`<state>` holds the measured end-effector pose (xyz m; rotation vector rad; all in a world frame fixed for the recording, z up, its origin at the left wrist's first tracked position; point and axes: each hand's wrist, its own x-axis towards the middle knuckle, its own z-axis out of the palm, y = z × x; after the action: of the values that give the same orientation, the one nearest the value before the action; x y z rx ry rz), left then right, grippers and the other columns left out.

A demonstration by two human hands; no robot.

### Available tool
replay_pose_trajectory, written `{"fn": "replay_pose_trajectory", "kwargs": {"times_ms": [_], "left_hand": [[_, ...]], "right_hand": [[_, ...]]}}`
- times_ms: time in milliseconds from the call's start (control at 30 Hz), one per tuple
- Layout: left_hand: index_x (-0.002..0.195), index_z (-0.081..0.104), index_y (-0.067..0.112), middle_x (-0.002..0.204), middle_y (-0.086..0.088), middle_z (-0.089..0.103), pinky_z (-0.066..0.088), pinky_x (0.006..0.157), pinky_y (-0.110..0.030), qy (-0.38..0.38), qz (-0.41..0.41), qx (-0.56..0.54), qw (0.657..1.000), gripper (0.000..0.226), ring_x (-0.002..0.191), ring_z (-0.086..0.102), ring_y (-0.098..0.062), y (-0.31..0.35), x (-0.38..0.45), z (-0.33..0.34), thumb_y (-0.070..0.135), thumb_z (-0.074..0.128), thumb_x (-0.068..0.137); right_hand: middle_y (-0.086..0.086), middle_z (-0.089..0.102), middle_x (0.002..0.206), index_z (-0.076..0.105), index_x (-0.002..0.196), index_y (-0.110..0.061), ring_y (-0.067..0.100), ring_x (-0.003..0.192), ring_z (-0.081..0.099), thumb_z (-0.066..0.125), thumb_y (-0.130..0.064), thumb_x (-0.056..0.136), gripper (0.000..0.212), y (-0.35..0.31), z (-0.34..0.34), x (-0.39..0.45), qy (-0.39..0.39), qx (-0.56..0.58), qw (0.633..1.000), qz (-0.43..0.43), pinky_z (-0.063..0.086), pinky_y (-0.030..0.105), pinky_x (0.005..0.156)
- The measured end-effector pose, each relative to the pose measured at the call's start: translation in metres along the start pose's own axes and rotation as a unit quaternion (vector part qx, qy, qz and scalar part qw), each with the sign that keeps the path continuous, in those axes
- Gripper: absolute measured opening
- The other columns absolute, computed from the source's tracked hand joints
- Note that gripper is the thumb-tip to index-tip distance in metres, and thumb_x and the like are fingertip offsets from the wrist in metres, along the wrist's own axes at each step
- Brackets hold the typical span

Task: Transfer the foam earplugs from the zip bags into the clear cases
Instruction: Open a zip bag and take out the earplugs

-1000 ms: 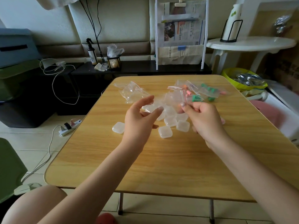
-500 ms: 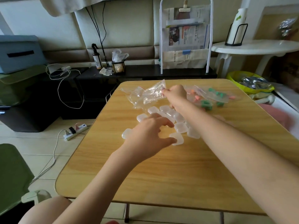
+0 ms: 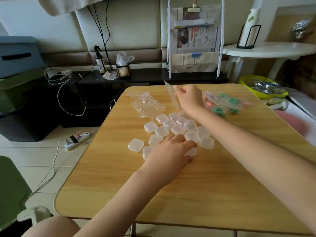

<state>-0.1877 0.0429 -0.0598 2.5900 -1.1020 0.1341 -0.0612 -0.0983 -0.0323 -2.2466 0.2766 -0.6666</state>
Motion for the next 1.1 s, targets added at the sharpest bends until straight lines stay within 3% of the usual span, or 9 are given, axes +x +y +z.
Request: {"fn": "replay_pose_trajectory", "kwargs": {"times_ms": [67, 167, 300, 533, 633, 733, 800, 933, 1100], "left_hand": [[0.129, 0.053, 0.028, 0.124, 0.004, 0.052, 0.040, 0.084, -0.026, 0.012, -0.015, -0.052, 0.998, 0.036, 0.112, 0.049, -0.018, -0.001, 0.001, 0.002, 0.026, 0.057, 0.093], [0.120, 0.055, 0.023, 0.117, 0.005, 0.052, 0.049, 0.081, -0.031, 0.059, -0.066, -0.167, 0.982, 0.034, 0.091, 0.059, -0.014, 0.001, 0.002, 0.002, 0.018, 0.062, 0.087], [0.106, 0.052, 0.025, 0.108, 0.013, 0.053, 0.047, 0.073, -0.011, 0.136, -0.109, -0.255, 0.951, 0.035, 0.085, 0.055, -0.001, 0.006, 0.005, 0.002, 0.012, 0.070, 0.080], [0.106, 0.053, 0.023, 0.102, 0.019, 0.053, 0.044, 0.072, -0.007, 0.169, -0.088, -0.249, 0.949, 0.039, 0.091, 0.051, 0.002, 0.012, 0.003, 0.009, 0.008, 0.073, 0.076], [0.107, 0.054, 0.020, 0.099, 0.018, 0.053, 0.044, 0.072, -0.006, 0.173, -0.080, -0.252, 0.949, 0.040, 0.089, 0.052, 0.001, 0.016, 0.003, 0.010, 0.007, 0.074, 0.074], [0.108, 0.054, 0.021, 0.100, 0.011, 0.057, 0.047, 0.074, -0.012, 0.175, -0.063, -0.248, 0.951, 0.043, 0.089, 0.054, -0.002, 0.017, 0.002, 0.011, 0.008, 0.076, 0.073], [0.107, 0.053, 0.026, 0.100, 0.012, 0.057, 0.047, 0.077, -0.017, 0.179, -0.050, -0.232, 0.955, 0.044, 0.092, 0.054, -0.003, 0.018, 0.001, 0.012, 0.012, 0.077, 0.073], [0.107, 0.053, 0.030, 0.097, 0.015, 0.059, 0.047, 0.080, -0.022, 0.201, -0.017, -0.210, 0.957, 0.043, 0.091, 0.055, -0.003, 0.019, -0.001, 0.013, 0.017, 0.077, 0.074], [0.108, 0.058, 0.021, 0.102, 0.020, 0.061, 0.046, 0.088, -0.015, 0.216, -0.009, -0.231, 0.949, 0.041, 0.099, 0.058, -0.002, 0.019, -0.001, 0.011, 0.020, 0.080, 0.073]], "right_hand": [[-0.007, 0.053, 0.055, 0.067, 0.080, -0.011, 0.010, 0.046, 0.043, 0.046, -0.029, 0.100, 0.035, 0.000, -0.026, -0.021, -0.034, 0.077, 0.996, 0.008, 0.036, 0.021, 0.048], [0.001, 0.051, 0.062, 0.067, 0.093, -0.013, 0.011, 0.048, 0.042, 0.046, -0.018, 0.100, 0.023, 0.014, -0.064, -0.055, -0.111, 0.177, 0.978, 0.008, 0.034, 0.022, 0.041], [0.002, 0.045, 0.064, 0.065, 0.097, -0.015, 0.004, 0.045, 0.037, 0.044, -0.013, 0.101, 0.022, 0.033, -0.100, -0.095, -0.149, 0.196, 0.969, 0.006, 0.030, 0.014, 0.039], [-0.018, 0.056, 0.054, 0.061, 0.099, -0.028, 0.003, 0.050, 0.047, 0.047, -0.032, 0.098, 0.015, 0.040, -0.114, -0.119, -0.169, -0.021, 0.983, -0.067, 0.034, 0.016, 0.051], [-0.009, 0.049, 0.046, 0.061, 0.095, -0.030, 0.002, 0.045, 0.044, 0.051, -0.051, 0.090, 0.024, 0.033, -0.113, -0.122, -0.181, -0.015, 0.982, -0.055, 0.032, 0.016, 0.048], [-0.007, 0.067, 0.073, 0.063, 0.094, -0.035, 0.006, 0.065, 0.060, 0.052, -0.074, 0.071, 0.047, 0.031, -0.110, -0.129, -0.208, 0.013, 0.977, -0.038, 0.050, 0.032, 0.065], [-0.009, 0.066, 0.087, 0.063, 0.098, -0.035, 0.003, 0.080, 0.060, 0.058, -0.073, 0.069, 0.048, 0.029, -0.109, -0.132, -0.213, -0.006, 0.977, -0.017, 0.052, 0.028, 0.075], [-0.015, 0.049, 0.059, 0.067, 0.097, -0.027, -0.007, 0.050, 0.047, 0.066, -0.058, 0.075, 0.038, 0.026, -0.110, -0.133, -0.219, 0.040, 0.974, 0.035, 0.032, 0.013, 0.047], [-0.017, 0.042, 0.039, 0.068, 0.097, -0.029, 0.003, 0.044, 0.040, 0.061, -0.049, 0.086, 0.024, 0.019, -0.111, -0.138, -0.247, 0.132, 0.957, 0.077, 0.028, 0.017, 0.042]]}}
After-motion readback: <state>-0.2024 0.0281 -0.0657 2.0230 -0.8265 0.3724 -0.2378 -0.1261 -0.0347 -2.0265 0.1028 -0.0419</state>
